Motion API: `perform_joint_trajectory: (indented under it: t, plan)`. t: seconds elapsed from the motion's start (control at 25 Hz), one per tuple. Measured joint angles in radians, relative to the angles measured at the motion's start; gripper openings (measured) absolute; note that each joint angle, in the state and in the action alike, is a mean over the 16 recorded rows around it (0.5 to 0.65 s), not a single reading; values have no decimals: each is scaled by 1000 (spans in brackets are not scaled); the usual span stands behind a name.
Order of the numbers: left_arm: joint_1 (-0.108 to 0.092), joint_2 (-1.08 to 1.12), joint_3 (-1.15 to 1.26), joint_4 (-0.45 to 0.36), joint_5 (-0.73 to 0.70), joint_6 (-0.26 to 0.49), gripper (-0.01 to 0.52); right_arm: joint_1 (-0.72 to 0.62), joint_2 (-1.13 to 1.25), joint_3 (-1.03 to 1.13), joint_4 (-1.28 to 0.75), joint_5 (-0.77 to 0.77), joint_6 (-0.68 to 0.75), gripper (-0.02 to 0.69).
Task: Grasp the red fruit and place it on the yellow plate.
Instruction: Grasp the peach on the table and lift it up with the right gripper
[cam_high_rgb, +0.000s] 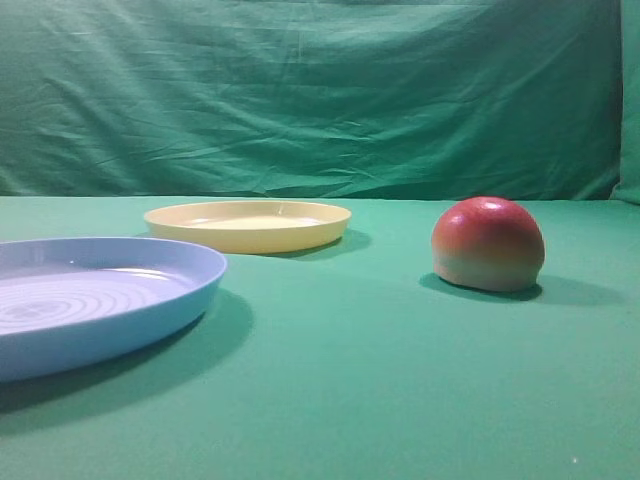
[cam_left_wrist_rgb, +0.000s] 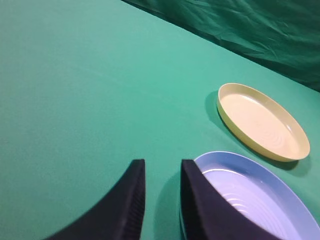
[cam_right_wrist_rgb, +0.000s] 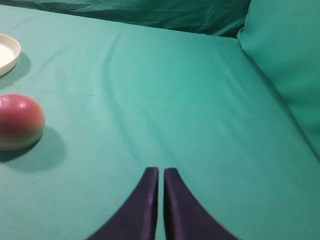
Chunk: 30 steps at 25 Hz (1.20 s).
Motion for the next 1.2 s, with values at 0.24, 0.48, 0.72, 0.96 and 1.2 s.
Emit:
perform_joint_trajectory:
  t: [0.24,0.48,0.72,0.96,1.2]
  plan:
    - [0,0,0,0,0,0,157,0,0,0,0,1,0,0]
    - [0,0,0,0,0,0,157,0,0,0,0,1,0,0]
    - [0,0,0,0,0,0,157,0,0,0,0,1,0,0]
    - [0,0,0,0,0,0,157,0,0,0,4,-1,-1,0]
    - [0,0,0,0,0,0,157,0,0,2,87,-40,1,0]
